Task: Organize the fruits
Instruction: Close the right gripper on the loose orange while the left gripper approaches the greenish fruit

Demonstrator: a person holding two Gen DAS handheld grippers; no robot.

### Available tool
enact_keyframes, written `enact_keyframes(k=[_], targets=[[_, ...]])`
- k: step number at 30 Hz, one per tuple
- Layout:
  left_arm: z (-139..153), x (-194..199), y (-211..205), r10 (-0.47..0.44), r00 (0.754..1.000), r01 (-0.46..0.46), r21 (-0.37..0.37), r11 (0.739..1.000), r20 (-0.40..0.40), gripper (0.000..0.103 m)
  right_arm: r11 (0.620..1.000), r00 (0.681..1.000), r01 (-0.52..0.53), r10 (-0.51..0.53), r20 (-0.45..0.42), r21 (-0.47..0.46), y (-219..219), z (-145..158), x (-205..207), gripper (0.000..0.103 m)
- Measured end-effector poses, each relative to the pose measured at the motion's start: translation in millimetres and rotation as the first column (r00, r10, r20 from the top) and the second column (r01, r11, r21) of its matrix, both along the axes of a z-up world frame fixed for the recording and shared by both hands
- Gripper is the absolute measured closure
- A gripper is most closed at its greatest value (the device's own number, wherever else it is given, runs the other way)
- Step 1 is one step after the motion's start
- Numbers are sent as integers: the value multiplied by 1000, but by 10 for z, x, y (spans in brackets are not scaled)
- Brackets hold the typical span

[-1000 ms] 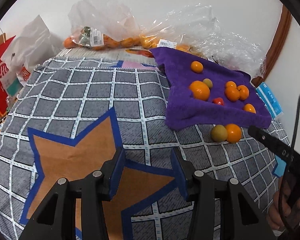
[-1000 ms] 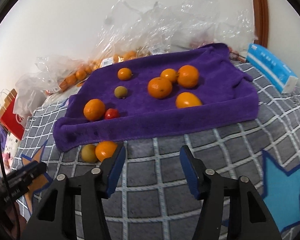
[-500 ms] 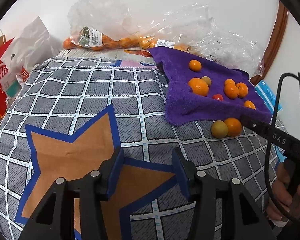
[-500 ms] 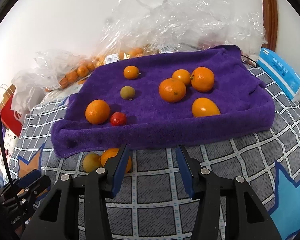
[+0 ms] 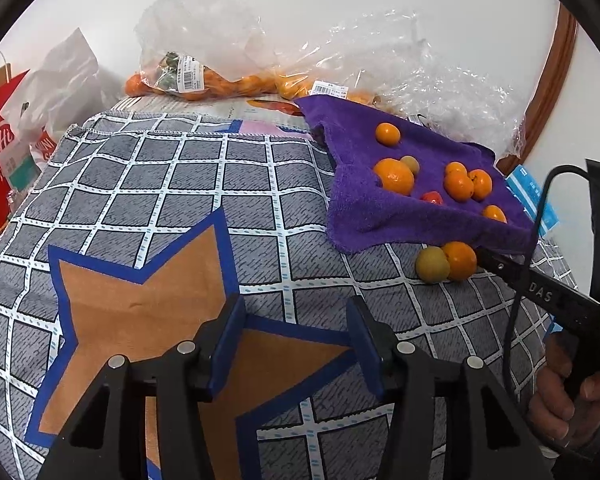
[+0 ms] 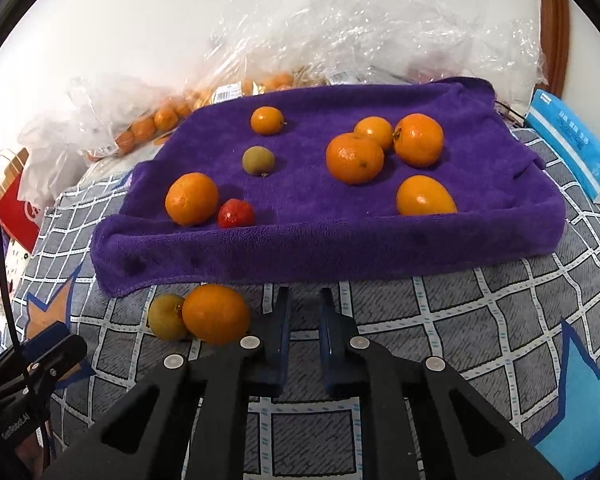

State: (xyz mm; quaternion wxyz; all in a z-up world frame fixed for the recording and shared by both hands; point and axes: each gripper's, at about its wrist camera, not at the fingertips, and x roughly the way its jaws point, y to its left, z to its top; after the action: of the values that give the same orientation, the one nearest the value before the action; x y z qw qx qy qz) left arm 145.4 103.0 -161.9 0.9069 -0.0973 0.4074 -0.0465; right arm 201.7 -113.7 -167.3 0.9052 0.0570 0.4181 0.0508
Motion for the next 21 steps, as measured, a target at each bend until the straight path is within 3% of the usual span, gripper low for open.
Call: enact_keyframes(k=[7,9,11,15,21], targets=[[-4,-3,16,2,1000,-2,-10,1000,2,53,997,1000,-10,9,16,75,-105,135,-75,87],[1,-8,39,4,1000,-4,-29,1000,3,53,996,999,-26,23,32,86,-77,176,-86,78],[4,-10,67,3,1000,-3,-62,998,2,53,996,998,-46,43,45,75,-12,194,-85,70],[23,-19,76,-1,1000,1,-80,997,7,53,996,997,-73,71,40,54,106,145,-66,70],[97,-62,162,21,998,-14,-130,991,52,53,998,996,-65,64,59,3,138,156,-75,60]])
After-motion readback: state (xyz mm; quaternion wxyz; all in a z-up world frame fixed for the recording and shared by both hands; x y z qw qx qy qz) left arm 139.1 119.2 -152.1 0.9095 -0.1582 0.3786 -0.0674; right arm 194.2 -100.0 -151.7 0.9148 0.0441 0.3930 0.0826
